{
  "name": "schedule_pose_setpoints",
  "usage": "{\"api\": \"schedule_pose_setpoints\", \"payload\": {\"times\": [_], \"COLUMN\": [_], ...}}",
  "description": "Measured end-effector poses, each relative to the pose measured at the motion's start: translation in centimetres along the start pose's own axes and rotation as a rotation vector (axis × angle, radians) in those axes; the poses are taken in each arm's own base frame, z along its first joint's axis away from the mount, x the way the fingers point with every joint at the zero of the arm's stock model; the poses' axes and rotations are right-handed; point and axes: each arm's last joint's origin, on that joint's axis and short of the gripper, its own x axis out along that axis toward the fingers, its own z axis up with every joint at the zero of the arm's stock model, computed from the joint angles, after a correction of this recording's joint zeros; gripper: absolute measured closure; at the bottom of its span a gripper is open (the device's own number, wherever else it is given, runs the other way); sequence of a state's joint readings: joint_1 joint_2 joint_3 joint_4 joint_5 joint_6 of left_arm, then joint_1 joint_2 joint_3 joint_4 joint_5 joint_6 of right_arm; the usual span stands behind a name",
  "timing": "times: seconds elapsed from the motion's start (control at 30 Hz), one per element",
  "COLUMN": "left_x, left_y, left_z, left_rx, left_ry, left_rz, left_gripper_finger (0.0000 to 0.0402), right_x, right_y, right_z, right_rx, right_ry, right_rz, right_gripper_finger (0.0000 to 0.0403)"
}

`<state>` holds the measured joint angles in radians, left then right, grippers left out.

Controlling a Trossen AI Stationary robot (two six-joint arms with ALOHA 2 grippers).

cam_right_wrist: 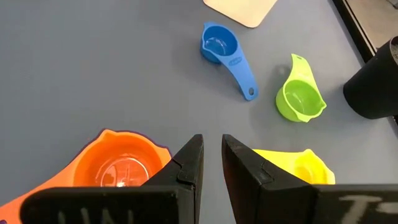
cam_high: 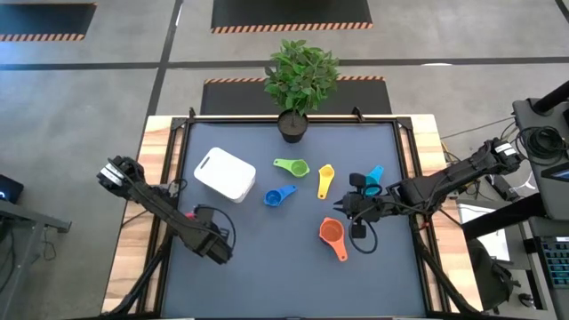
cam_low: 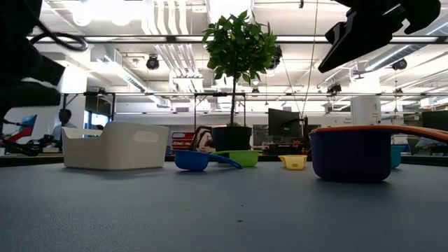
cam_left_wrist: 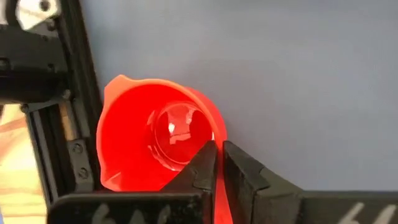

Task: Nest measuring cups in basket
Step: Stack the red measuring cup on the orange measuring cup

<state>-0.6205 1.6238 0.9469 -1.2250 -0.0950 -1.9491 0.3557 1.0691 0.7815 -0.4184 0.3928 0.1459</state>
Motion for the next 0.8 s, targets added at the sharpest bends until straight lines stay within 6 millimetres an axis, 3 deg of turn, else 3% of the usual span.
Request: {"api": "schedule_pose_setpoints", "payload": {"times": [0.23, 0.43, 0.6, 0.8], "left_x": [-3.5, -8.1, -11.3, -13.8], "left_y": [-1.1, -2.9, -5.6, -10.1], "left_z": [0.2, 0.6, 1.0, 1.6], "left_rx": [0.069, 0.148, 0.220, 0.361], "left_ry": [-0.043, -0.168, -0.291, -0.411], "left_rz": [-0.106, -0.315, -0.457, -0.498], "left_gripper_finger": [0.0400, 0.0401, 0.0401, 0.0401], "right_x": [-0.6, -2.0, -3.6, -5.6], "right_y": [-0.3, -0.3, 0.3, 1.0], "right_z": [-0.7, -1.1, -1.4, -1.7], "right_rx": [0.015, 0.042, 0.048, 0.025], "right_ry": [0.054, 0.066, 0.031, -0.054], "right_rz": [-0.007, 0.008, 0.035, 0.040], "right_gripper_finger": [0.0355, 0.0355, 0.0355, 0.0355]}}
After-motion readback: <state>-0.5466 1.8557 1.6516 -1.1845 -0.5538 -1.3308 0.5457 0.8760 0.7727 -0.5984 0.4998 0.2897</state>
